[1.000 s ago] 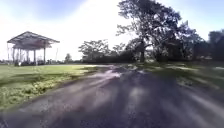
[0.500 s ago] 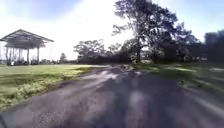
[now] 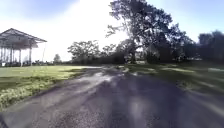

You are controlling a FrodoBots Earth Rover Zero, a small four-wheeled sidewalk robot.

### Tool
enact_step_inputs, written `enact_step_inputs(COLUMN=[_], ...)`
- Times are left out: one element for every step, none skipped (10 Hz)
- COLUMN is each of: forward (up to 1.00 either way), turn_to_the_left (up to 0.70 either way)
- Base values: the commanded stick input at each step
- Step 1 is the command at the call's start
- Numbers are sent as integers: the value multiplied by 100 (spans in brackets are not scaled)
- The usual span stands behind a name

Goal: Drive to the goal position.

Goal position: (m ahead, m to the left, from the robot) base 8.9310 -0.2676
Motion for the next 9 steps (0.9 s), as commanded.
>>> enact_step_inputs(forward=[70,70,70,70,70,70,70,70,70], turn_to_the_left=[0,0,0,0,0,0,0,0,0])
